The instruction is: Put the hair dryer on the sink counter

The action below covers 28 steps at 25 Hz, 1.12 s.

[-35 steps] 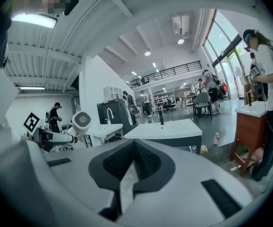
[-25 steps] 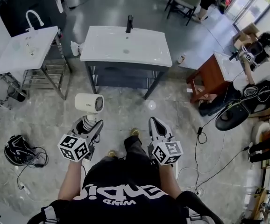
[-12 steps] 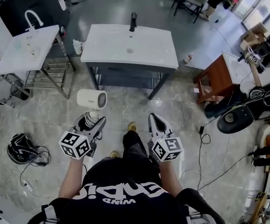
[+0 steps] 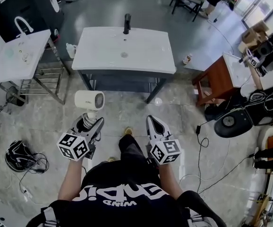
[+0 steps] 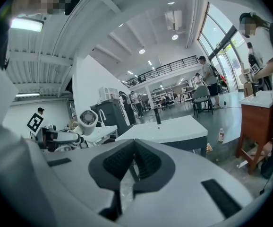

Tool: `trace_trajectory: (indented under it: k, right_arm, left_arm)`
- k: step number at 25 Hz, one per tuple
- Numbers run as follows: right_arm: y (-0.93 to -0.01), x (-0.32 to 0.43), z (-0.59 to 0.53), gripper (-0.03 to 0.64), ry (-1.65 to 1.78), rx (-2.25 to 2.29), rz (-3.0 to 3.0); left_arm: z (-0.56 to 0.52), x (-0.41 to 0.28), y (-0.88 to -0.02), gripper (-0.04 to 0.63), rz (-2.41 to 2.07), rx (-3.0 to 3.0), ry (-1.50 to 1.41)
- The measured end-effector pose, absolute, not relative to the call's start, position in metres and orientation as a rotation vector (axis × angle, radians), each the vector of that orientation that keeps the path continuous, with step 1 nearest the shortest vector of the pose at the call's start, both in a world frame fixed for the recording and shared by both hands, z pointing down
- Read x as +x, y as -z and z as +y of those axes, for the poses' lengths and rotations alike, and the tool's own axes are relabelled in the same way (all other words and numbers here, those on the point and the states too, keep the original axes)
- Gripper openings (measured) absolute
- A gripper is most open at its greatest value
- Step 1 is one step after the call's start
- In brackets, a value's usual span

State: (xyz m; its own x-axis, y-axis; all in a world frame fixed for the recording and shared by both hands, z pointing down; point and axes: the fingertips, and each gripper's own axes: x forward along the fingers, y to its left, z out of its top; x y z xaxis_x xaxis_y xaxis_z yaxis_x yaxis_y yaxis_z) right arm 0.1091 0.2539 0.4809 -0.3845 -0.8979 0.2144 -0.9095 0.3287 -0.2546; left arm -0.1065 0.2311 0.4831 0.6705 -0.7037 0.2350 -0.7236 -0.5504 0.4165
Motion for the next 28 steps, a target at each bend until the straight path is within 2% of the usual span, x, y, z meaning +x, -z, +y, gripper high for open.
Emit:
trace_trajectory:
  k: [16, 28]
  right_arm:
    - [-0.46, 0.141, 0.122, 0.018, -0.509, 1.621, -2.594]
    - [-0.455, 0.172, 0.061, 0.018, -0.477, 1.432, -2.672]
  left_arm:
    - [0.113, -0.073, -0.462, 0.284, -1.191, 2.345, -0.01]
    - [0.065, -0.039, -0.457, 0.285, -1.332, 2.268, 0.074]
